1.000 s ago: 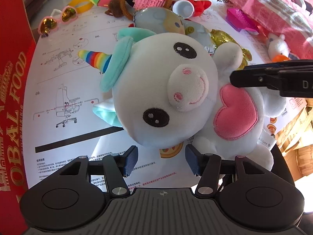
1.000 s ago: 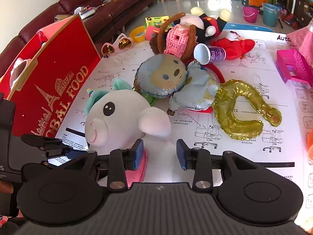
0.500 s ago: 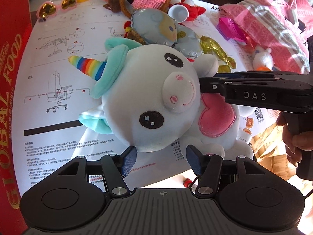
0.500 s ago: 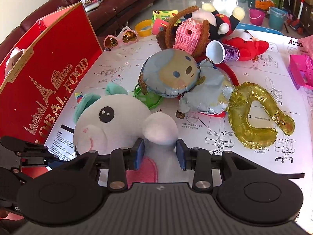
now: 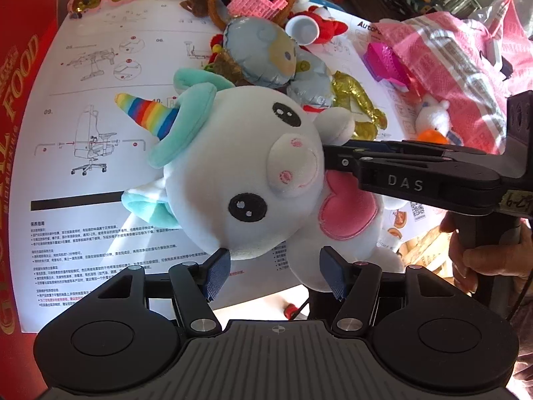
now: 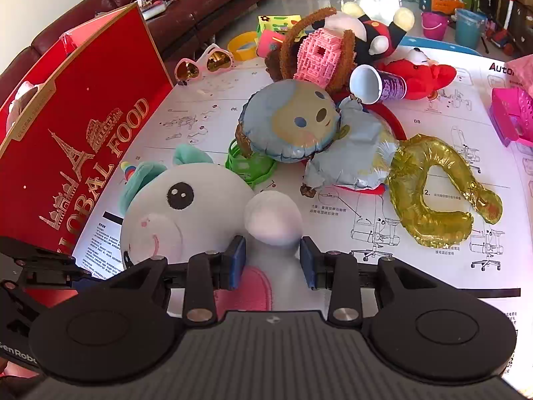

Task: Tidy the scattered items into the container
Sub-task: 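Lift the white unicorn plush with both grippers off the table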

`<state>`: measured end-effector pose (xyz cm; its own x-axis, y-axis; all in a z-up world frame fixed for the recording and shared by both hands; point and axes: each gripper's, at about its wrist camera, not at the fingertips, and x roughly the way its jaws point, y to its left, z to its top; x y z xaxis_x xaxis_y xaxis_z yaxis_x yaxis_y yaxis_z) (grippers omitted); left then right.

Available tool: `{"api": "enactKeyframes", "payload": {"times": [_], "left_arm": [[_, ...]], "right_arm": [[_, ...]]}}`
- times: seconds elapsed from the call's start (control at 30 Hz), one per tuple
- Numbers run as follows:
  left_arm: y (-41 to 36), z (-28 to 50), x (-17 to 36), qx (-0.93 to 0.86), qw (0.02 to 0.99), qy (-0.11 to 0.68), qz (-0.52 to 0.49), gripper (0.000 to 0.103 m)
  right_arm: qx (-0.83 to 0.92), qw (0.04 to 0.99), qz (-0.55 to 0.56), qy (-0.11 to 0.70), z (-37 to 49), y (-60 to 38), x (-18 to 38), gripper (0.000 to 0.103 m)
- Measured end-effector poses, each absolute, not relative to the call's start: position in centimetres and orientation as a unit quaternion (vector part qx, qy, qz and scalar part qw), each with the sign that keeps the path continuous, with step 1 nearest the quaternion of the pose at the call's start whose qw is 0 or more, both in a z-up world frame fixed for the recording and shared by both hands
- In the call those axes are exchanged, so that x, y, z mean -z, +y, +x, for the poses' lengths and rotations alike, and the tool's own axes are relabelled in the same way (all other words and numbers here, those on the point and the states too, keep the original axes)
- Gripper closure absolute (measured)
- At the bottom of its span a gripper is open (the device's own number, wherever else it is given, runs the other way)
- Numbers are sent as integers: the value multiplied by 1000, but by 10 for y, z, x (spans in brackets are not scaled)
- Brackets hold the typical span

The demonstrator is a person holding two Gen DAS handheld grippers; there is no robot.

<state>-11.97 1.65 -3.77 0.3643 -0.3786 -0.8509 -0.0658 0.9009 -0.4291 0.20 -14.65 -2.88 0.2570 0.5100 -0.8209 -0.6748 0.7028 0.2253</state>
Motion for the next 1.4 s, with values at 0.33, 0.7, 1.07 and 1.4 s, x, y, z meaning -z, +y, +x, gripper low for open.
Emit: {"api": "enactKeyframes", "payload": {"times": [0.33,0.7,1.07,1.4], "left_arm": [[-26,-115,44,106,809,564,-124,28],[-35,-93,68,87,797,591,-87,69],[-39,-91,83,37,805,590,54,64],[-30,-87,92,19,808,585,67,65]], "right_arm": [[-373,789,-84,481,1,-147,28,62],[-363,799,-67,475,6,-147,26,62],[-376,792,-76,474,1,-139,26,55],[-378,809,-89,442,-11,-126,23,46]]}}
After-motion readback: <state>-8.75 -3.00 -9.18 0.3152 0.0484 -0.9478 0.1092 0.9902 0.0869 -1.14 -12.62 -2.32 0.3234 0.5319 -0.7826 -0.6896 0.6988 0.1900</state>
